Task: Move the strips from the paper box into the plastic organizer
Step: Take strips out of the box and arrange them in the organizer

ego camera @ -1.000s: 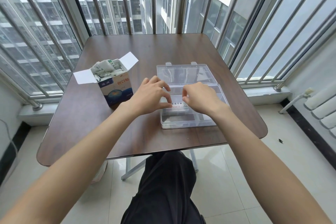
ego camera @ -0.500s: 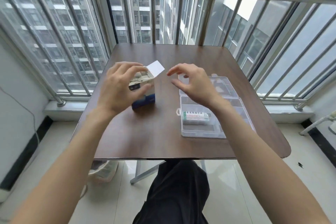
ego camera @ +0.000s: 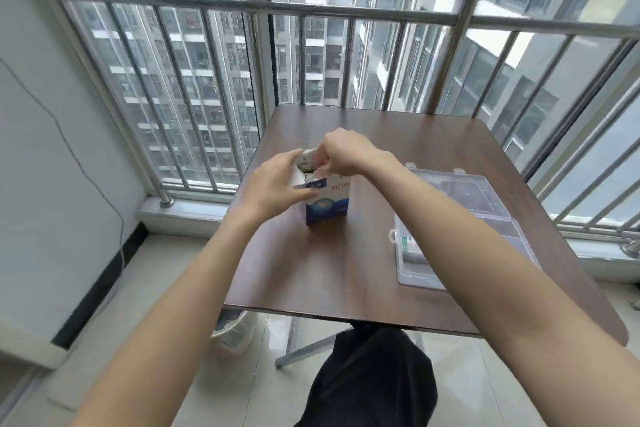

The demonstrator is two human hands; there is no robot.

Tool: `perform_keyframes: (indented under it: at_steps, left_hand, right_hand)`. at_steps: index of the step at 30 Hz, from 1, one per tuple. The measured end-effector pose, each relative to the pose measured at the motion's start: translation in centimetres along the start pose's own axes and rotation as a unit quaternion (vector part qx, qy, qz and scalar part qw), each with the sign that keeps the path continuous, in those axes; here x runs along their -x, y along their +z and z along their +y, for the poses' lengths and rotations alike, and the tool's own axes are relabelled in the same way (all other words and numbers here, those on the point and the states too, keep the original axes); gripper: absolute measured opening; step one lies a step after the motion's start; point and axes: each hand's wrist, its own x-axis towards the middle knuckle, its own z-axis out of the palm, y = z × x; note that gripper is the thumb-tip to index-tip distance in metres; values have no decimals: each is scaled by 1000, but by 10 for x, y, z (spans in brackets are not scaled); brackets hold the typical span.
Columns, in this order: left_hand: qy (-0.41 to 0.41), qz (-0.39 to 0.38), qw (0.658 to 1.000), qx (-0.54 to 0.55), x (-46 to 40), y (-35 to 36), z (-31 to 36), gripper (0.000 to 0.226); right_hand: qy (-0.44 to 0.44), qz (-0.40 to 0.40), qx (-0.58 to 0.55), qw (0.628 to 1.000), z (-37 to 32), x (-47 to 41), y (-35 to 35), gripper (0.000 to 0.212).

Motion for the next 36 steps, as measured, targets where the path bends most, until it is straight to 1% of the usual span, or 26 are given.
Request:
perform_keyframes:
  at_steps: [2,4,8,11,12,13,15,16,18,19,21,23,25,29,32,34,36]
  left_hand:
    - [3,4,1000,6,1,0,0,83]
    - [6,11,1000,13,2,1,1,82]
    - [6,19,999,38,3,3,-1,82]
    - [2,17,999,37,3,3,-2,82]
    - [1,15,999,37,3,2,-2,83]
    - [0,13,999,37,3,2,-1,83]
    - [-1,11,999,38,3,1,0,84]
    - [-2,11,999,37,3,1,0,83]
    - [-3,12,999,32,3,1,1,83]
    - [-3,12,999,30,3,1,1,83]
    - [-1,11,1000,29,3,1,0,83]
    - [2,7,1000,27,3,0,0,84]
    - [4,6,1000,26,2,0,-1,84]
    - [5,3,1000,29,1,-1,-1,86]
    - [5,-17,999,29,-1,-3,-2,91]
    - [6,-31,999,34,-5,-3,-2,101]
    - [6,-44,998,36,-9,-5,-4,113]
  right_hand:
    - [-7,14,-18,1000,6,1,5,16]
    - [-3,37,-51,998,12,3,9,16]
    - [4,64,-166,984,16,8,5,20]
    - [3,59,-218,974,18,14,-3,12]
    - [-1,50,-217,975,18,15,-4,13]
    - [-5,44,-201,979,19,16,-6,18]
    - [0,38,-149,988,18,15,-8,24]
    - [11,42,-123,992,17,14,-9,28]
    - [42,64,-74,994,13,12,-9,45]
    - [50,78,-55,994,11,10,-7,48]
    - [30,116,-32,992,7,7,-1,38]
    - [1,141,-47,989,6,4,5,23]
    - [-13,141,-79,987,9,4,8,16]
    - [-15,129,-127,983,19,9,12,21]
    - [-13,136,-190,972,22,15,14,25]
    - [-4,140,-227,964,25,21,12,32]
    - [1,135,-237,962,29,25,10,33]
